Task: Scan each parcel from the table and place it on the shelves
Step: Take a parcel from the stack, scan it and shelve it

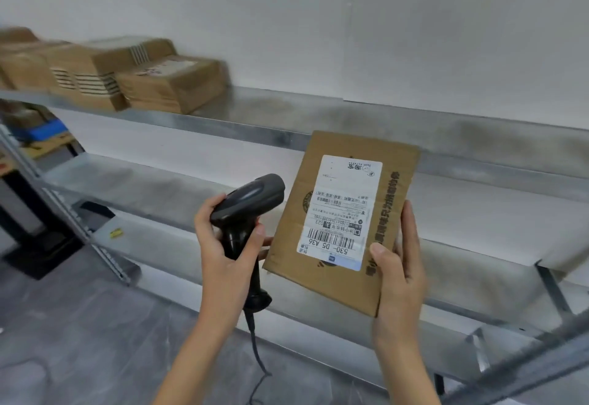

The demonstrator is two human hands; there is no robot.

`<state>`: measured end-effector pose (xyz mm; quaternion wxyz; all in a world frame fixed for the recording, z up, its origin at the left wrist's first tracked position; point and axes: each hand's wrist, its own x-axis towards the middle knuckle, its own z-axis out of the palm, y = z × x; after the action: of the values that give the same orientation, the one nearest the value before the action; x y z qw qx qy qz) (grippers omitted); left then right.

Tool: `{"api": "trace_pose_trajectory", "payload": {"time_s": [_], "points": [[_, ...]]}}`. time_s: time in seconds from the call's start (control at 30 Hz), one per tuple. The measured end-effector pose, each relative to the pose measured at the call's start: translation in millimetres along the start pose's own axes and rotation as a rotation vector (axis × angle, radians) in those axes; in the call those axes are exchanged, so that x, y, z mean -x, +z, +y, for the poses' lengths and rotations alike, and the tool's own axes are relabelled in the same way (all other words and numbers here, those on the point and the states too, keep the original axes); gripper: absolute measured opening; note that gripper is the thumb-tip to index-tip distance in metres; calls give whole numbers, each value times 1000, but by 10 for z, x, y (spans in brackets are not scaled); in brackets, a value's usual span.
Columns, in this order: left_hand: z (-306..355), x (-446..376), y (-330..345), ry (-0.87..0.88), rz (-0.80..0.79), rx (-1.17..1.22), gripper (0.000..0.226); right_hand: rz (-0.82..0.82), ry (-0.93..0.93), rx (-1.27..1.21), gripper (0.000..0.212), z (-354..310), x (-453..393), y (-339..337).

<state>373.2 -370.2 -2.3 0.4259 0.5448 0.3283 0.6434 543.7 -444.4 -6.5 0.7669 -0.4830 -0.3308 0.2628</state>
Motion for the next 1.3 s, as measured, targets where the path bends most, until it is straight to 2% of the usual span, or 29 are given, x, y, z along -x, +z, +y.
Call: {"api": "trace_pose_trajectory", "payload": {"time_s": [0.23, 0.37, 0.57, 0.63, 0.73, 0.8, 0.93, 1.07, 1.3], "points": [[62, -970, -646, 175, 105, -24, 64, -107, -10, -124, 69, 2, -533, 1241], [59, -1527, -916, 236, 146, -50, 63, -136, 55, -146, 63, -13, -935, 1897], [7, -2135, -1111, 315, 120, -36, 60, -274, 218, -137, 36, -38, -1387, 2520], [-18, -2305, -1133, 314, 136, -18, 59, -385, 208, -83, 50, -21, -1456, 2612], [-42, -2540, -1130, 344, 159, -16, 59, -498, 48, 101, 93, 96, -1468, 2705], [-59, -2662, -1114, 364, 158, -23, 59, -470, -58, 201, 111, 218, -1474, 2777], [-119, -2795, -1082, 348, 172, -8, 59, -300, -200, 306, 104, 404, -1606, 2948], [-203, -2859, -1079, 359, 190, 9, 61, -234, -147, 297, 95, 519, -1787, 3002], [-197, -2792, -996, 398, 139, -41, 62, -225, -83, 297, 96, 528, -1962, 2980]]}}
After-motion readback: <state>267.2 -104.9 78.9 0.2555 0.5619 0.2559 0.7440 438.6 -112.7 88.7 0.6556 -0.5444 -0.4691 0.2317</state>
